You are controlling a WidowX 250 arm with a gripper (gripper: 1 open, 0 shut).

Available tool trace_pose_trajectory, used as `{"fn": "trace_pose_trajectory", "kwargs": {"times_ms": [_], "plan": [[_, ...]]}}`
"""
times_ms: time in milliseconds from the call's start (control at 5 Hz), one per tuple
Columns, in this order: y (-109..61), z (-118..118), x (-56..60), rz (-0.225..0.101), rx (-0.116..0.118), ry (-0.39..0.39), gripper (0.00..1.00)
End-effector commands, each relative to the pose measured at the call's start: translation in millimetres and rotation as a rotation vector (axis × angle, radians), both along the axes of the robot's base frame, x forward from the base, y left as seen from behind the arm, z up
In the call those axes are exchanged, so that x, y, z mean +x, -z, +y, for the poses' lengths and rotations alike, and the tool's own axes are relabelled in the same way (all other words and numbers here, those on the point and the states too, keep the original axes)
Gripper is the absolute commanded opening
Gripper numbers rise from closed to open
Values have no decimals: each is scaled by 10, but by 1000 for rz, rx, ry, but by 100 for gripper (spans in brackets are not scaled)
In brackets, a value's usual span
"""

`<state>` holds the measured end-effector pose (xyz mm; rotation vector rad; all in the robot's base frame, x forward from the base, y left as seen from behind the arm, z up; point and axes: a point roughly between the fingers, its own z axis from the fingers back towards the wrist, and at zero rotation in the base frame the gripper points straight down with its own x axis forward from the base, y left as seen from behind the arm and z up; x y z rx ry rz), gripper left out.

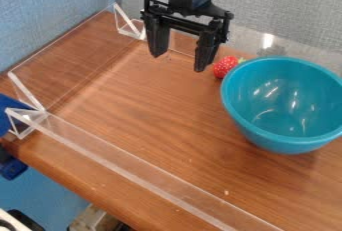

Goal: Put the strawberry in the blue bowl

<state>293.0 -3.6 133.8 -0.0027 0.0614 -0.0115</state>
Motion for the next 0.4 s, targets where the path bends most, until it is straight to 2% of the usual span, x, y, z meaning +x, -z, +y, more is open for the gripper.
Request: {"fn": "trace_pose_trajectory", "kwargs": {"times_ms": [0, 200], "plan": [[72, 5, 51, 9, -2, 21, 100], [166, 37, 183, 8, -3, 52, 100]]}}
